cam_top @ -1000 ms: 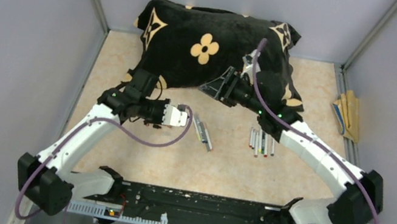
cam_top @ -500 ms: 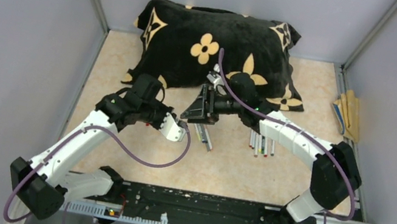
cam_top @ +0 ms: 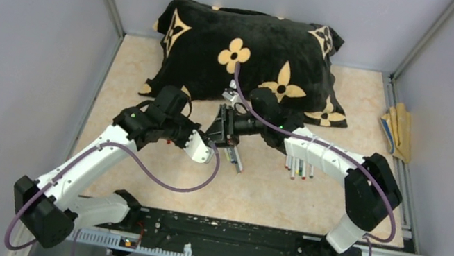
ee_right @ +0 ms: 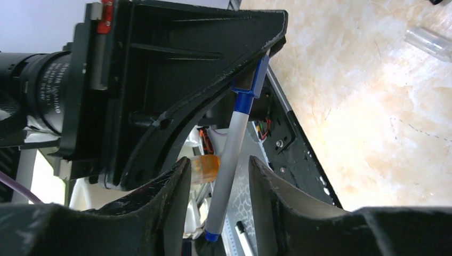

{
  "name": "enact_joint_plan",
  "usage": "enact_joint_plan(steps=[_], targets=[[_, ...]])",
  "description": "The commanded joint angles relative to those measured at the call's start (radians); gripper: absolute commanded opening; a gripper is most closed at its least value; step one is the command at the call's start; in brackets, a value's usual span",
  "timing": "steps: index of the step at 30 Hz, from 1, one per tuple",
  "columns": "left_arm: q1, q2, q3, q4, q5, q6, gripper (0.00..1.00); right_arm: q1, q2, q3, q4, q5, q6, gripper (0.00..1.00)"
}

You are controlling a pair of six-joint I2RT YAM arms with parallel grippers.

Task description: Open the pen caps

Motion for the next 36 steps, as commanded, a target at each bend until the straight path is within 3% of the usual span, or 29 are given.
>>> enact_joint_plan(steps=[1, 6, 11, 15, 17, 18, 22, 25, 27, 36], targets=[[-0.01, 0.013, 0.004, 0.028, -0.012, 0.023, 0.0, 0.02, 0.02, 0.054, 0.061, -0.028, 0.016, 0.41], [-0.01, 0.003, -0.009, 0.063, -0.023, 0.02, 0.0, 0.02, 0.022, 0.035, 0.07, -0.036, 0.015, 0.33], [-0.01, -0.02, -0.037, 0.088, -0.02, 0.029, 0.0, 0.009, 0.013, -0.004, 0.094, -0.035, 0.024, 0.0], [-0.01, -0.031, -0.034, 0.088, 0.01, 0.01, 0.0, -0.011, -0.005, -0.034, 0.114, -0.035, 0.034, 0.0], [-0.01, -0.033, -0.019, 0.073, 0.04, -0.014, 0.21, -0.021, -0.012, -0.044, 0.111, -0.038, 0.032, 0.0], [-0.01, -0.033, -0.01, 0.058, 0.059, -0.028, 0.27, -0.025, -0.017, -0.047, 0.104, -0.039, 0.027, 0.0], [-0.011, -0.016, 0.041, -0.03, 0.13, -0.043, 0.35, -0.044, -0.035, -0.059, 0.061, -0.04, -0.019, 0.0], [-0.01, -0.007, 0.066, -0.066, 0.163, -0.053, 0.54, -0.053, -0.047, -0.071, 0.048, -0.04, -0.041, 0.0], [-0.01, 0.0, 0.079, -0.095, 0.186, -0.051, 0.61, -0.053, -0.046, -0.07, 0.049, -0.047, -0.047, 0.0], [-0.01, 0.038, 0.118, -0.122, 0.241, -0.053, 0.62, -0.052, -0.038, -0.057, 0.088, -0.119, -0.052, 0.0]])
